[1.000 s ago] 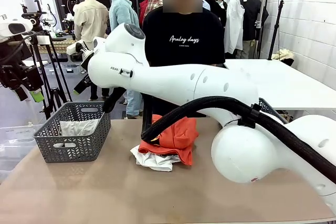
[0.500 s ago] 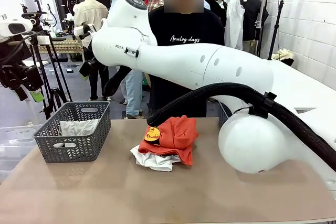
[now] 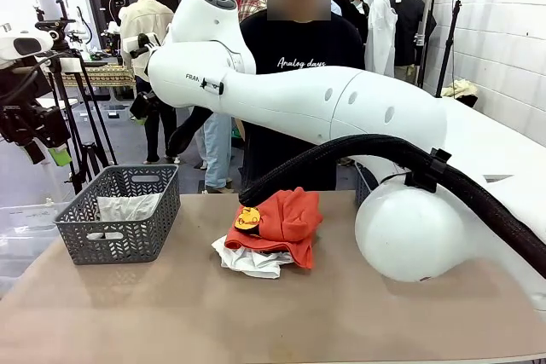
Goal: Sort the tops and bottoms.
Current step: Lift clothes from the center of the table with your left hand.
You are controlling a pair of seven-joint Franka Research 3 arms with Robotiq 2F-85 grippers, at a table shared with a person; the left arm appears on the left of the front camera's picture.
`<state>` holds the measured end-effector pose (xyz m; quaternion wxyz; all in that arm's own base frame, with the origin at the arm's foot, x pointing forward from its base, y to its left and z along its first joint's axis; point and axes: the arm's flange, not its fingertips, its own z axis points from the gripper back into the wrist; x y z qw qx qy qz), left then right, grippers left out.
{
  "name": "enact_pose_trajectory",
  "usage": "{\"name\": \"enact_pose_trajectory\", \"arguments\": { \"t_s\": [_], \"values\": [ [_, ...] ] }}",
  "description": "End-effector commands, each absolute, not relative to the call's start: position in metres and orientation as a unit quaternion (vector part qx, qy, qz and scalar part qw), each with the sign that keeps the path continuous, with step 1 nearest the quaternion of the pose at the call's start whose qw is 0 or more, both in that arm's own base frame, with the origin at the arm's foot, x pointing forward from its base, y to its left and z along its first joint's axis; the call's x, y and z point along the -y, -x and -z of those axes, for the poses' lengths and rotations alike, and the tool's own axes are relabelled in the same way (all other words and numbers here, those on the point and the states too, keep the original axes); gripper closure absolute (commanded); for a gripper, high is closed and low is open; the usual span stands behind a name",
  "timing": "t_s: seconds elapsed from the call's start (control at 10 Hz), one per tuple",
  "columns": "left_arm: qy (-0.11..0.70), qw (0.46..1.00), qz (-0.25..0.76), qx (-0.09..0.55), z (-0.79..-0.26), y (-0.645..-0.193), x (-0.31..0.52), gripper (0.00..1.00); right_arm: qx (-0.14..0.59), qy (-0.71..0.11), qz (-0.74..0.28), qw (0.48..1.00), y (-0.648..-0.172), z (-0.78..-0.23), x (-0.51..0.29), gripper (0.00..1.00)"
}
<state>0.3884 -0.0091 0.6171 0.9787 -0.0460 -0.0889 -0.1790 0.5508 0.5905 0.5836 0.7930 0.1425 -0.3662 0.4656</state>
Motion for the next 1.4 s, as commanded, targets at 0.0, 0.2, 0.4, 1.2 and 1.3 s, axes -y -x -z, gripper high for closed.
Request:
{"name": "enact_pose_trajectory", "arguments": {
  "t_s": [0.0,0.2,0.4,1.2,1.3],
  "values": [
    [0.041,0.979,0.178,0.086,-0.617,-0.387,0.009,0.36,0.310,-0.117,-0.456,0.826,-0.565,-0.575,-0.580,0.00],
    [0.041,0.979,0.178,0.086,-0.617,-0.387,0.009,0.36,0.298,-0.128,-0.321,0.890,-0.530,-0.563,-0.485,0.00],
    [0.041,0.979,0.178,0.086,-0.617,-0.387,0.009,0.36,0.293,-0.143,-0.240,0.914,-0.457,-0.555,-0.416,0.00],
    [0.041,0.979,0.178,0.086,-0.617,-0.387,0.009,0.36,-0.020,-0.155,-0.177,0.972,-0.277,-0.516,-0.275,0.00],
    [0.041,0.979,0.178,0.086,-0.617,-0.387,0.009,0.36,0.019,-0.127,-0.214,0.968,-0.292,-0.530,-0.278,0.00]
  ]
}}
